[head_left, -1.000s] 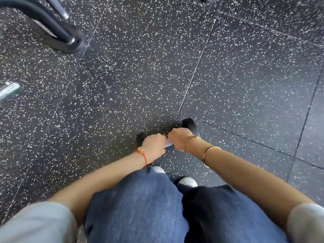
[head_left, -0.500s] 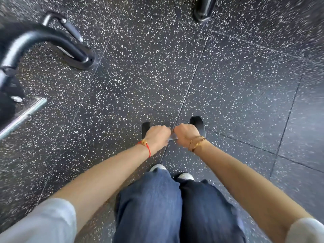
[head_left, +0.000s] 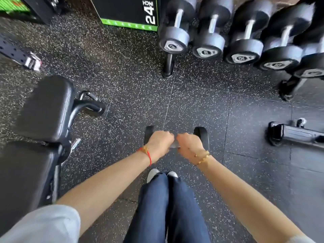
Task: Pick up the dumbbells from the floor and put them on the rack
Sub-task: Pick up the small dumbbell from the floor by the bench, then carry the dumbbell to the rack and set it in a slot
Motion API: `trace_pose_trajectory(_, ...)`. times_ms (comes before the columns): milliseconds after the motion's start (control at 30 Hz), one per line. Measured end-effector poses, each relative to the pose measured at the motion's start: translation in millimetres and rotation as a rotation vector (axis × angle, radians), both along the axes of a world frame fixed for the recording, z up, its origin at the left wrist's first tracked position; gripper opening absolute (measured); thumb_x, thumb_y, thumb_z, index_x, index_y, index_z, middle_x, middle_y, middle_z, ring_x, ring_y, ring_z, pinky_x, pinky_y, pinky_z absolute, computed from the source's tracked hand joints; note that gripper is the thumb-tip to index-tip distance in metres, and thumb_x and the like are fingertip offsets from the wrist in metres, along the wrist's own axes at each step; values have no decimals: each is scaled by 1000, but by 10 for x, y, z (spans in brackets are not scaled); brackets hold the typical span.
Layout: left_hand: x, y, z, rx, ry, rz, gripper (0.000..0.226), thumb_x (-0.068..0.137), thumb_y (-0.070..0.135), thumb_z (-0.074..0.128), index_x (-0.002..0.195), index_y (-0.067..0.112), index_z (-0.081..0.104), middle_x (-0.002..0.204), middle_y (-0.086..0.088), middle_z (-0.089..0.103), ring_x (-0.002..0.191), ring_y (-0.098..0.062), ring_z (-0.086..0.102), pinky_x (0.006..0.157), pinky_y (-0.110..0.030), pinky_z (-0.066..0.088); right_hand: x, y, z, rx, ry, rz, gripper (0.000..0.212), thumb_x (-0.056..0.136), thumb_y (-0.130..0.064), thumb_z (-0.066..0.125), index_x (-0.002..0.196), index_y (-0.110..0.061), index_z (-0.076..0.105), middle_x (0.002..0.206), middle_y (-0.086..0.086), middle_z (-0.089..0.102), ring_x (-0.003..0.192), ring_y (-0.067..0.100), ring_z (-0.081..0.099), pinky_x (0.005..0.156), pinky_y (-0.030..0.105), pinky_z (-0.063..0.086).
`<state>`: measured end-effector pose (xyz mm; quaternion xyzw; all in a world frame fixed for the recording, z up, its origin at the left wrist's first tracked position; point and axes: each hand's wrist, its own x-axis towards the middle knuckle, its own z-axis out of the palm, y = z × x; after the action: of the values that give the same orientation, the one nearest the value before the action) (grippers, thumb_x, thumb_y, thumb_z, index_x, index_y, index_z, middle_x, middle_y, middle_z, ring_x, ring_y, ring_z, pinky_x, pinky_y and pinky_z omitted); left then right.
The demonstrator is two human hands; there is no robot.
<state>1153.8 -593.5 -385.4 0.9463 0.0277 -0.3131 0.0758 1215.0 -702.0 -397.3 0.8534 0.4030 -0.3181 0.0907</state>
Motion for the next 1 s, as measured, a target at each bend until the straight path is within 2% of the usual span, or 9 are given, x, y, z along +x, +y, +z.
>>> trace_pose_trajectory(167,-8,-462,1218,10,4,-115,29,88,14,63,117,7,62,115,-13,68,107,-31,66,84,-38,52,-124,-513,1167,-8,-4,-103,25,88,-17,60,112,-11,63,110,7,69,95,28,70,68,32,49)
trace_pose_trajectory(367,-186,-923,2037,-22,-13,-243,28,83,16,67,110,7,65,110,-13,70,104,-32,67,82,-36,53,-470,-1073,2035,-17,-22,-251,20,87,-12,58,105,-10,65,108,8,69,95,28,70,70,32,51)
trace_pose_trajectory(567,-385,-1259,2328,-13,-23,-474,27,78,20,71,104,11,68,105,-12,71,100,-32,69,77,-35,53,-991,-1476,2335,-3,-4,-486,27,86,-14,57,111,-8,63,114,11,67,103,31,66,80,35,52)
trace_pose_trajectory(667,-487,-1412,2401,-2,-36,-633,29,77,20,70,104,10,69,107,-13,71,102,-33,69,79,-37,54,-1267,-1621,2397,14,-2,-634,27,85,-17,57,110,-11,65,114,10,68,106,30,65,84,36,52)
trace_pose_trajectory(867,-696,-1781,2517,6,-85,-957,31,80,21,68,109,11,68,112,-12,69,106,-33,67,85,-38,53,-1872,-1851,2531,48,-53,-967,27,85,-15,56,110,-10,65,112,11,68,103,30,66,82,36,53)
trace_pose_trajectory(1000,-868,-2114,2575,-2,-98,-1179,29,79,20,68,107,11,69,110,-12,71,103,-33,68,83,-37,52,-2261,-2054,2627,44,-42,-1163,24,83,-15,57,105,-8,65,109,13,69,100,31,68,75,35,53)
